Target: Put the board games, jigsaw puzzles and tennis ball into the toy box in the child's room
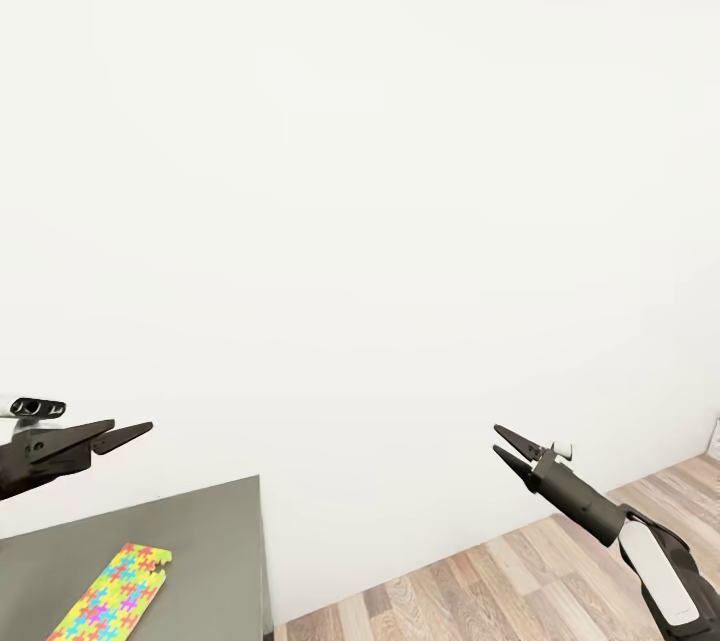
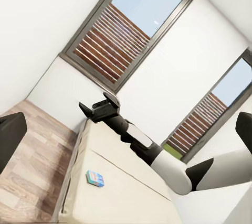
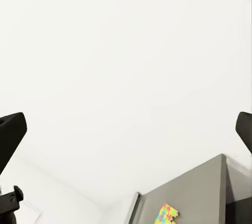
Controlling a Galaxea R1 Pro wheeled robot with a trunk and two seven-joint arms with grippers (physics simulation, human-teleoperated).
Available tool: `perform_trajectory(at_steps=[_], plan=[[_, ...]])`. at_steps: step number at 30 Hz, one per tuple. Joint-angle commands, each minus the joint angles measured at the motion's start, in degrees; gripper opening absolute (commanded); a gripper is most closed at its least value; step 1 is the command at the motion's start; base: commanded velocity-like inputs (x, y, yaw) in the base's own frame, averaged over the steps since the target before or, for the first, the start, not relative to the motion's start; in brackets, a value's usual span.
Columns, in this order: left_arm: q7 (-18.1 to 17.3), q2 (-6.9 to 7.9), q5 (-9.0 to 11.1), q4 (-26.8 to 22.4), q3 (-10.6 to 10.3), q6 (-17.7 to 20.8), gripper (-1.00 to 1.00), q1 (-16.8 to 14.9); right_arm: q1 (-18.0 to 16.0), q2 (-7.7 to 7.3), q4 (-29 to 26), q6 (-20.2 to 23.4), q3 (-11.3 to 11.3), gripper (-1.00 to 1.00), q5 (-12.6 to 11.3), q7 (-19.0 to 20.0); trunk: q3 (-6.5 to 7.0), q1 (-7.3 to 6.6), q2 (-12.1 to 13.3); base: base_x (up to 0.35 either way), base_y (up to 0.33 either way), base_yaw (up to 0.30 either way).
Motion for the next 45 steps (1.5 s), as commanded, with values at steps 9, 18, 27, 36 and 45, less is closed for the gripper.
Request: perform_trajectory(at_steps=[9, 18, 27, 36, 45], plan=[[1.2, -0.04, 0.3, 0.0, 0.0, 0.5, 1.0, 0.0, 0.0, 0.0, 0.2, 0.4, 0.0, 1.0, -0.2, 0.0, 0.06, 0.02, 0.0, 0.0, 0.0, -0.052], [1.3, -0.09, 0.3, 0.0, 0.0, 0.5, 1.0, 0.0, 0.0, 0.01, 1.1, 0.4, -0.2, 1.0, -0.2, -0.1, -0.03, 0.02, 0.0, 0.0, 0.0, -0.097], [1.2, -0.16, 0.3, 0.0, 0.0, 0.5, 1.0, 0.0, -0.1, -0.04, 3.6, 0.4, -0.3, 1.0, -0.4, -0.1, -0.2, 0.02, 0.0, 0.0, 0.0, -0.258], [1.2, -0.26, 0.3, 0.0, 0.0, 0.5, 1.0, 0.0, -0.1, -0.07, 3.8, 0.4, -0.3, 1.0, -0.4, -0.1, -0.22, 0.02, 0.0, 0.0, 0.0, -0.275], [1.2, -0.27, 0.3, 0.0, 0.0, 0.5, 1.0, 0.0, -0.1, -0.07, 3.8, 0.4, -0.3, 1.0, -0.4, -0.1, -0.22, 0.02, 0.0, 0.0, 0.0, -0.276]])
